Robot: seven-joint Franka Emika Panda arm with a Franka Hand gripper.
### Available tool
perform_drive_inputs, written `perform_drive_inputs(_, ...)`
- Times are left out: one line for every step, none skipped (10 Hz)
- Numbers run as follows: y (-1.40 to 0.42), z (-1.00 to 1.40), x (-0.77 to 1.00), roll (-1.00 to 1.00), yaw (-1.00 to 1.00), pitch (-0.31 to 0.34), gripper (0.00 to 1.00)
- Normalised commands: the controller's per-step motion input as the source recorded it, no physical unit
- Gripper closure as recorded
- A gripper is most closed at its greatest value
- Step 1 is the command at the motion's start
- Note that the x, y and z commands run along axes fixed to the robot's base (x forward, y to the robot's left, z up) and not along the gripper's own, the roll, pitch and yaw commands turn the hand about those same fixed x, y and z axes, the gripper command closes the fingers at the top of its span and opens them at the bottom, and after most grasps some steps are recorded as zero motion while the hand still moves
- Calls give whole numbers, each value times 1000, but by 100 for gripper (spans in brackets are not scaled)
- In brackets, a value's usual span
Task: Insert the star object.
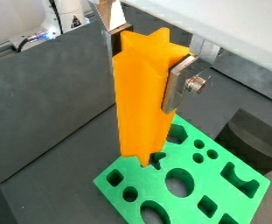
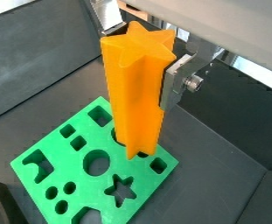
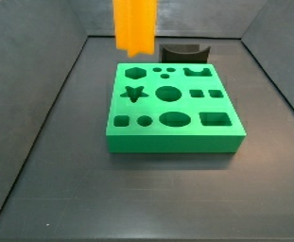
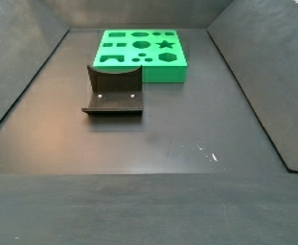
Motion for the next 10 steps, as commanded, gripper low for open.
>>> perform_drive_inputs(49, -523, 174, 0, 0, 60, 100)
perform_drive_inputs(129, -989, 163, -87, 0, -46, 100)
perform_drive_inputs(303, -843, 11, -110, 0, -119, 100)
perform_drive_inputs(394, -903, 89, -113, 26, -63, 100)
perform_drive_inputs(357, -777, 0, -101, 0, -101, 100)
perform_drive_inputs(297, -611, 0, -11, 0, -86, 100)
perform_drive_inputs(231, -423, -77, -14, 0, -139, 100)
perform_drive_inputs(163, -363, -31, 0, 0, -97, 100)
perform_drive_inputs(163, -311, -31, 0, 0, -47, 100)
perform_drive_inputs(160, -231, -14, -17, -17, -20, 100)
